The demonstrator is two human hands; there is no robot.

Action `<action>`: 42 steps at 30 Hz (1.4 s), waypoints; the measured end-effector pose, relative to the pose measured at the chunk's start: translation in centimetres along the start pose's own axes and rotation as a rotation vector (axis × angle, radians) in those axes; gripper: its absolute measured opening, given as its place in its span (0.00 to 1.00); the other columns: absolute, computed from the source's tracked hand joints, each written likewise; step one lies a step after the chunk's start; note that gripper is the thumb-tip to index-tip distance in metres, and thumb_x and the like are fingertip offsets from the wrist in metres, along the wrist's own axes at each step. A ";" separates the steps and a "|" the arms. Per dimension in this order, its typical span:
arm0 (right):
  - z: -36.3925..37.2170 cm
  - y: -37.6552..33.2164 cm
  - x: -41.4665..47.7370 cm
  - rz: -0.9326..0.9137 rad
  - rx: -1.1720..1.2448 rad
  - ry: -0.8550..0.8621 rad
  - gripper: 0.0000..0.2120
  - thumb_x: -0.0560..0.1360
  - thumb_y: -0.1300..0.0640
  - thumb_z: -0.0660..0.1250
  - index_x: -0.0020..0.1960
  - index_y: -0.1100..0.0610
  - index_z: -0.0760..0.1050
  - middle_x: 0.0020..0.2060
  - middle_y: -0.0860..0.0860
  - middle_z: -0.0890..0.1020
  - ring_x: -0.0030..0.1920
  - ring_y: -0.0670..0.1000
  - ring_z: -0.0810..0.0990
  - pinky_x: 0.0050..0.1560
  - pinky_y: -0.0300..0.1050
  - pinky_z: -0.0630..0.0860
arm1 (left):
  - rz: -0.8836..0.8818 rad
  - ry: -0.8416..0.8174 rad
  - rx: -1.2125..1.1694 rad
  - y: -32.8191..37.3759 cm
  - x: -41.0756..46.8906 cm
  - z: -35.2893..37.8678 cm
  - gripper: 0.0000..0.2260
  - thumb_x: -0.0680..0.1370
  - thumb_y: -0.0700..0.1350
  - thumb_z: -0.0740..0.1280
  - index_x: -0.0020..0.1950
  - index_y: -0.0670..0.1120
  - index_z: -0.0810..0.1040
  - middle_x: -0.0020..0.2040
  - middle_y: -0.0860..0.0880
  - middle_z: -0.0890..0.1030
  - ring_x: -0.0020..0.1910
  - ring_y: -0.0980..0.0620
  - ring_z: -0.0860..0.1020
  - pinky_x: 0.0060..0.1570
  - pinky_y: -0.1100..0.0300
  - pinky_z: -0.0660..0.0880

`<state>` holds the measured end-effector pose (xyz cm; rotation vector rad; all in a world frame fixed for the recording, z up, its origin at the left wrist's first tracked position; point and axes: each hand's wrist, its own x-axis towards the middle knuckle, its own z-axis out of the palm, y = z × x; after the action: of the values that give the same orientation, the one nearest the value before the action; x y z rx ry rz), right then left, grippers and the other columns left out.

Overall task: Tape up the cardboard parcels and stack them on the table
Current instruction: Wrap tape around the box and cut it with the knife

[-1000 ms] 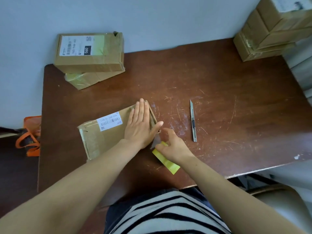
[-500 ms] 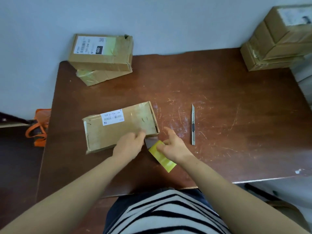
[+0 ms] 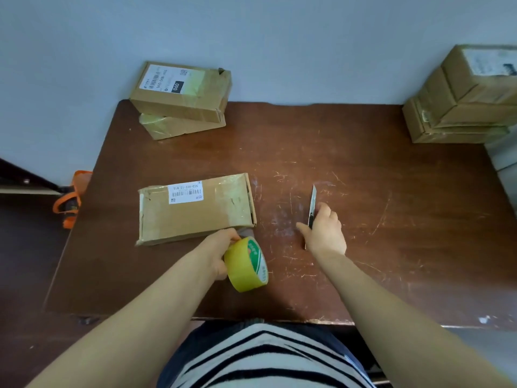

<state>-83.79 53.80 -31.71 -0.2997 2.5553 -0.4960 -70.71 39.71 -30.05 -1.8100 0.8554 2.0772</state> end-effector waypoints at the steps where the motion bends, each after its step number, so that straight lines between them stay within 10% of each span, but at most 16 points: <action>1: 0.0 0.2 0.2 -0.012 -0.074 -0.039 0.29 0.77 0.55 0.66 0.72 0.59 0.58 0.62 0.58 0.72 0.62 0.58 0.72 0.53 0.54 0.74 | 0.010 0.018 0.001 -0.1 0.0 0.0 0.07 0.77 0.39 0.61 0.40 0.40 0.75 0.35 0.42 0.76 0.33 0.44 0.76 0.37 0.53 0.75; 7: -0.7 2.3 0.2 0.020 -0.018 -0.189 0.12 0.70 0.59 0.67 0.52 0.57 0.69 0.36 0.50 0.77 0.34 0.52 0.76 0.33 0.43 0.71 | 0.058 0.047 -0.027 -0.6 0.7 0.3 0.08 0.79 0.44 0.65 0.44 0.41 0.78 0.38 0.42 0.79 0.35 0.45 0.77 0.37 0.51 0.75; 10: -0.9 3.3 -0.3 0.066 0.259 -0.230 0.05 0.71 0.59 0.64 0.40 0.60 0.76 0.28 0.52 0.78 0.28 0.52 0.80 0.41 0.51 0.79 | 0.078 0.061 0.003 -0.7 1.2 0.4 0.07 0.79 0.44 0.65 0.51 0.41 0.78 0.40 0.42 0.79 0.37 0.44 0.78 0.39 0.49 0.75; 15: -1.4 2.4 -0.8 0.017 0.556 -0.283 0.08 0.74 0.61 0.62 0.43 0.63 0.78 0.24 0.49 0.74 0.20 0.47 0.69 0.23 0.40 0.69 | 0.099 0.062 -0.012 -1.0 1.4 0.1 0.09 0.78 0.44 0.67 0.55 0.41 0.78 0.40 0.42 0.79 0.35 0.44 0.78 0.34 0.51 0.75; 20: -3.1 -0.6 -1.3 -0.418 0.219 -0.351 0.13 0.79 0.46 0.59 0.38 0.44 0.76 0.26 0.44 0.75 0.25 0.41 0.70 0.30 0.39 0.68 | 0.131 0.050 -0.058 -1.1 1.7 0.1 0.10 0.79 0.42 0.65 0.57 0.38 0.78 0.38 0.42 0.78 0.29 0.48 0.76 0.32 0.54 0.74; 29: -4.3 -5.5 -0.9 -0.856 -0.604 -0.262 0.13 0.81 0.47 0.55 0.53 0.49 0.77 0.43 0.46 0.80 0.48 0.52 0.79 0.44 0.46 0.75 | 0.154 0.098 -0.024 -1.4 1.1 0.0 0.08 0.77 0.40 0.66 0.38 0.41 0.76 0.33 0.43 0.76 0.25 0.48 0.75 0.32 0.56 0.75; 42: -0.5 -7.7 -0.9 -0.958 -0.926 -0.164 0.16 0.78 0.63 0.60 0.32 0.55 0.64 0.29 0.47 0.67 0.28 0.51 0.67 0.29 0.43 0.63 | 0.176 0.139 -0.009 -1.4 0.8 0.0 0.04 0.77 0.39 0.66 0.44 0.39 0.77 0.36 0.41 0.78 0.30 0.45 0.77 0.28 0.54 0.75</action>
<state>-82.41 47.20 -27.78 -1.8130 2.1541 0.4467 -70.08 40.65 -31.13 -1.9670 1.0795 2.0794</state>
